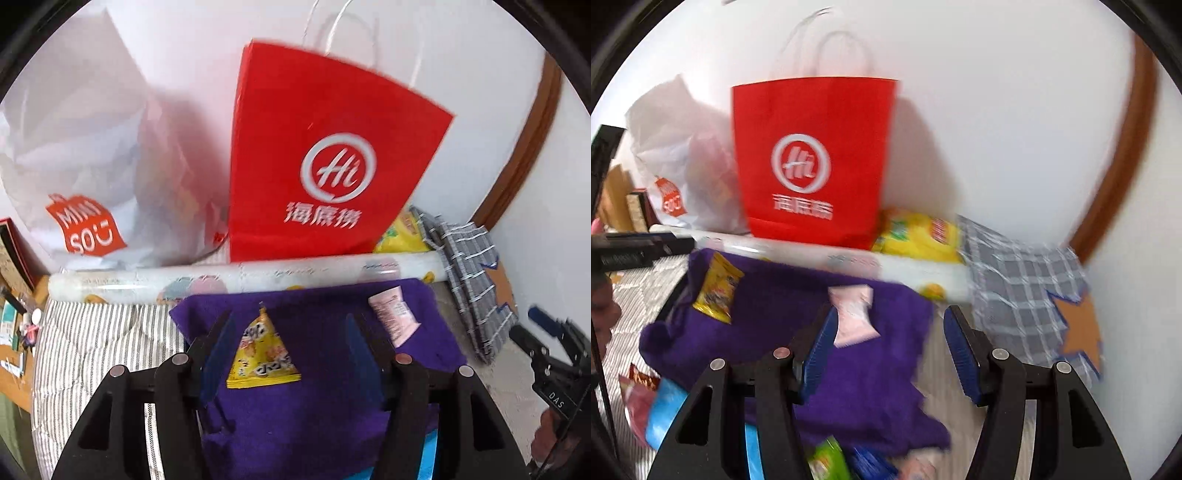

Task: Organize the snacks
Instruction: 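Open both grippers to drop the yellow bag and pink wrapper onto the towel, then grasp the pink candy stick pack with the right gripper while the left withdraws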

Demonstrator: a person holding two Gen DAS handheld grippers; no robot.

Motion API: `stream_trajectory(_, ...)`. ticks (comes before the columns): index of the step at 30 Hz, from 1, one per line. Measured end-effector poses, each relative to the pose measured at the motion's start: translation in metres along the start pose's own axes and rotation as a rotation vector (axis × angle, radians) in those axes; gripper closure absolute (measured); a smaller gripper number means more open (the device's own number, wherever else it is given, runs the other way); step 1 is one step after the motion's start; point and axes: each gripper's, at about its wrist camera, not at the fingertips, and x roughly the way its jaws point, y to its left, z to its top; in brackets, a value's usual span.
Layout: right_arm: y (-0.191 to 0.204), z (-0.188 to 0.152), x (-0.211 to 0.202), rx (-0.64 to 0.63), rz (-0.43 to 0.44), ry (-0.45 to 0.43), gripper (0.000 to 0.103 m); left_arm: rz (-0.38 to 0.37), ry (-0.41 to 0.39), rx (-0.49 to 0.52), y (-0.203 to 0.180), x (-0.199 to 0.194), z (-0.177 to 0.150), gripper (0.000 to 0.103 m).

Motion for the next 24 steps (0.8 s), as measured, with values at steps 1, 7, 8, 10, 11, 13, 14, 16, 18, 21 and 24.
stream_trajectory(1,-0.010,-0.005,-0.006,0.036,0.000,0.017,0.044,-0.004,-0.007,0.003,-0.003,-0.004,0.000,0.044)
stream_trajectory(7,-0.049,-0.061,-0.027,0.165,0.030,0.101,0.054,-0.007,-0.056,0.040,-0.023,-0.042,0.004,0.045)
stream_trajectory(8,-0.051,-0.072,-0.028,0.174,0.042,0.115,0.058,-0.008,-0.063,0.043,-0.025,-0.050,0.004,0.045)
stream_trajectory(10,-0.050,-0.091,-0.028,0.187,0.076,0.140,0.062,-0.020,-0.067,0.032,-0.026,-0.063,0.002,0.045)
stream_trajectory(11,-0.049,-0.099,-0.027,0.192,0.089,0.149,0.062,-0.031,-0.070,0.020,-0.026,-0.070,-0.001,0.045)
stream_trajectory(13,-0.046,-0.114,-0.026,0.201,0.109,0.161,0.062,-0.048,-0.058,0.010,-0.025,-0.079,-0.009,0.045)
stream_trajectory(14,-0.045,-0.119,-0.024,0.208,0.115,0.166,0.062,-0.047,-0.049,0.012,-0.025,-0.081,-0.013,0.045)
stream_trajectory(16,-0.044,-0.129,-0.022,0.215,0.128,0.177,0.062,-0.039,-0.037,0.014,-0.024,-0.087,-0.024,0.045)
stream_trajectory(18,-0.041,-0.133,-0.018,0.222,0.140,0.178,0.062,-0.015,-0.033,0.018,-0.019,-0.095,-0.038,0.045)
stream_trajectory(21,-0.038,-0.138,-0.009,0.232,0.161,0.188,0.062,0.034,-0.038,0.009,-0.009,-0.111,-0.055,0.044)
stream_trajectory(24,-0.036,-0.144,-0.001,0.234,0.169,0.200,0.062,0.075,-0.029,-0.021,0.007,-0.124,-0.070,0.044)
